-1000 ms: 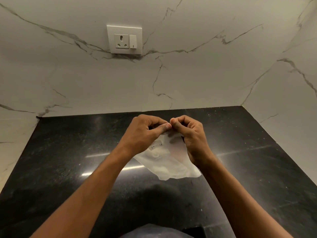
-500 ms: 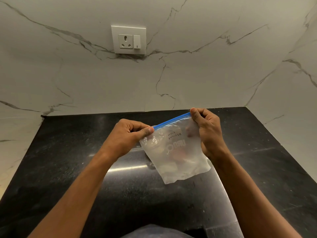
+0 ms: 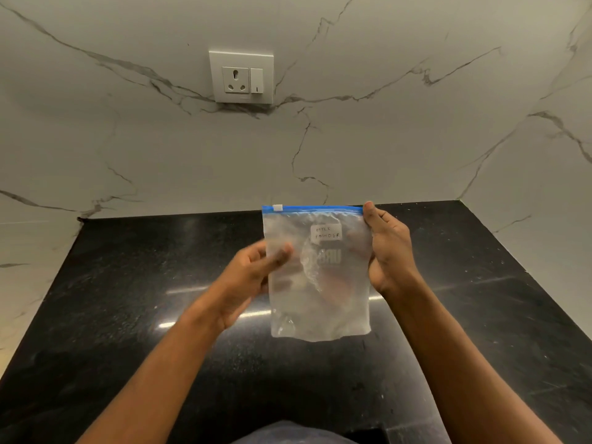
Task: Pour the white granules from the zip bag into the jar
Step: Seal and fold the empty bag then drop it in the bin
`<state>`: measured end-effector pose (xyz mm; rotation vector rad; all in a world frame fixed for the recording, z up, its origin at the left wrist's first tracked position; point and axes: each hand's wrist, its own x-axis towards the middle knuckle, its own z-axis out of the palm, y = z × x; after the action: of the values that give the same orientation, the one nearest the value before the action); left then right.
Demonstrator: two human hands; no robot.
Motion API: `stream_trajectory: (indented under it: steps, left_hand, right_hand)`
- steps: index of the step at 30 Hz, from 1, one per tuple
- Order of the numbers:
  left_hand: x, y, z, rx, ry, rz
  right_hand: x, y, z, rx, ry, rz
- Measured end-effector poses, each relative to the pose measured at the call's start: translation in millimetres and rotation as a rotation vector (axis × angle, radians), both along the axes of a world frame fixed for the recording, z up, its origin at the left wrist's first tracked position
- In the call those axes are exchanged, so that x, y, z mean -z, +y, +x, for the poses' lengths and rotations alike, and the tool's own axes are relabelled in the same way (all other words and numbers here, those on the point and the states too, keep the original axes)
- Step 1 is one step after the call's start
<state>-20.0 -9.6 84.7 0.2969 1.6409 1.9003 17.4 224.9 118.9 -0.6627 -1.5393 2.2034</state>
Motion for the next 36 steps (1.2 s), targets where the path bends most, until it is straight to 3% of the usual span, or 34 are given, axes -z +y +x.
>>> stream_trajectory:
  steps: [3, 6, 9, 16, 20, 24, 26, 29, 32, 36]
  left_hand:
    - [10, 6, 8, -0.06, -0.066, 0.038]
    - [8, 4, 4, -0.165, -0.095, 0.082]
    - [4, 2, 0, -0.178, -0.137, 0.115]
    - [11, -17, -4, 0.122, -0.164, 0.097]
    - [14, -19, -8, 0.022, -0.291, 0.191]
    - [23, -25, -10, 0.009, -0.398, 0.391]
    - [24, -30, -7, 0.133, -0.323, 0.444]
    - [28, -31, -1, 0.232, -0.063, 0.227]
    - [25, -15, 5, 0.053, 0.107, 0.007]
    - [23, -3, 2, -0.192, 0.158, -0.008]
  right_hand:
    - [9, 2, 5, -0.129, -0.082, -0.039]
    - [22, 5, 20, -0.45, -0.175, 0.081]
    - [34, 2, 30, -0.611, -0.221, 0.155]
    - [41, 5, 31, -0.507, -0.162, 0.049]
    - [45, 5, 37, -0.499, -0.118, -0.058]
    - [51, -1, 36, -0.323, -0.149, -0.318]
    - [55, -2, 37, -0.25, -0.174, -0.437]
    - [58, -4, 38, -0.238, -0.226, -0.522]
    - [59, -9, 38, -0.286, -0.278, -0.484]
    - [59, -11, 41, -0.36, -0.246, -0.403]
